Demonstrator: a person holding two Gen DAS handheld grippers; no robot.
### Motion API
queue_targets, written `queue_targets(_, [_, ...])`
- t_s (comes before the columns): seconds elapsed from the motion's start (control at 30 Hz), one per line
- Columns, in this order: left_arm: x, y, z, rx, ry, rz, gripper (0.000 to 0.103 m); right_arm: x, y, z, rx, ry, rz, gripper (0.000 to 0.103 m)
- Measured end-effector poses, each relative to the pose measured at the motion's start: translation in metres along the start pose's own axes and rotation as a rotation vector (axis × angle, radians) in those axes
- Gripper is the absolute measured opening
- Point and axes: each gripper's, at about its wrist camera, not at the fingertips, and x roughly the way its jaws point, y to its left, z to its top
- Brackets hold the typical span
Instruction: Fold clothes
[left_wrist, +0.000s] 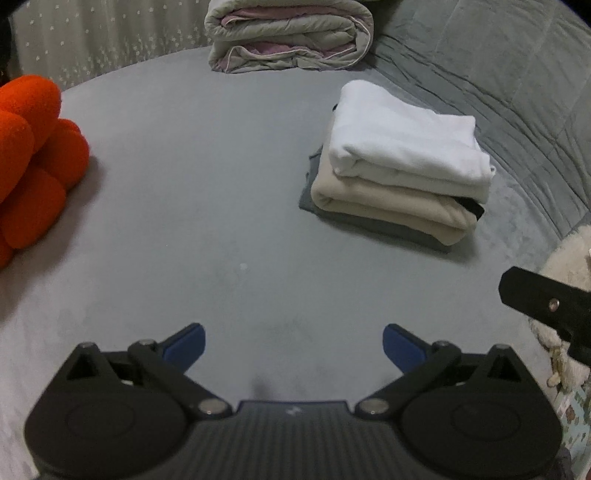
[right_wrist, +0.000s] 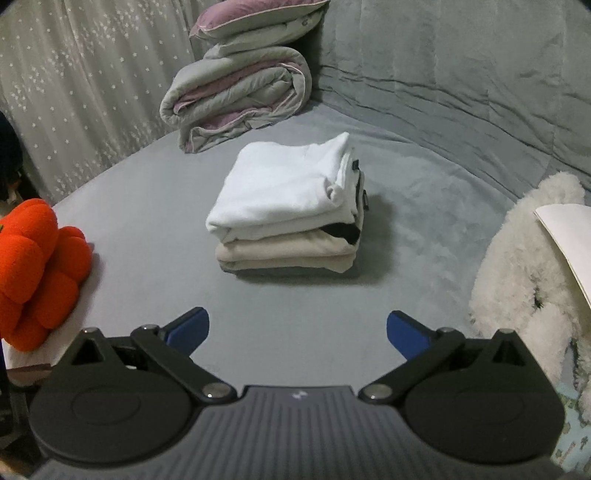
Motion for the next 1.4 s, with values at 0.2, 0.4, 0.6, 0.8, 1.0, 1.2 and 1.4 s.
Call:
queue_targets(0.2, [0.006,-0.009,0.000,0.023,0.007,0.000,0.102,0.001,-0.004,-0.003,-0.005,0.017,-0.011,0.103])
queue_targets(0.4, [0.010,-0.015,0.002,0.043,0.014,-0.010,0.102,0.008,-0.007,-0.005,-0.008,0.043,-0.012,0.103])
queue_targets(0.6, [0.009,-0.017,0.003,0.040,0.010,-0.005,0.102,0.011,-0.009,-0.007,-0.002,0.062,0.003,0.103])
queue_targets(0.8, [0.006,-0.016,0.002,0.045,0.003,0.004,0.102,0.010,-0.007,-0.007,-0.006,0.067,0.011,0.103])
queue_targets(1.0, [0.004,-0.016,0.003,0.059,0.005,0.007,0.102,0.011,-0.008,-0.006,0.000,0.069,0.010,0.103])
queue_targets(1.2, [0.002,-0.013,0.003,0.058,0.008,0.005,0.102,0.012,-0.008,-0.006,0.001,0.068,0.017,0.103])
queue_targets(1.4, [0.002,-0.013,0.002,0.058,0.010,0.002,0.102,0.012,-0.007,-0.006,0.000,0.070,0.018,0.103])
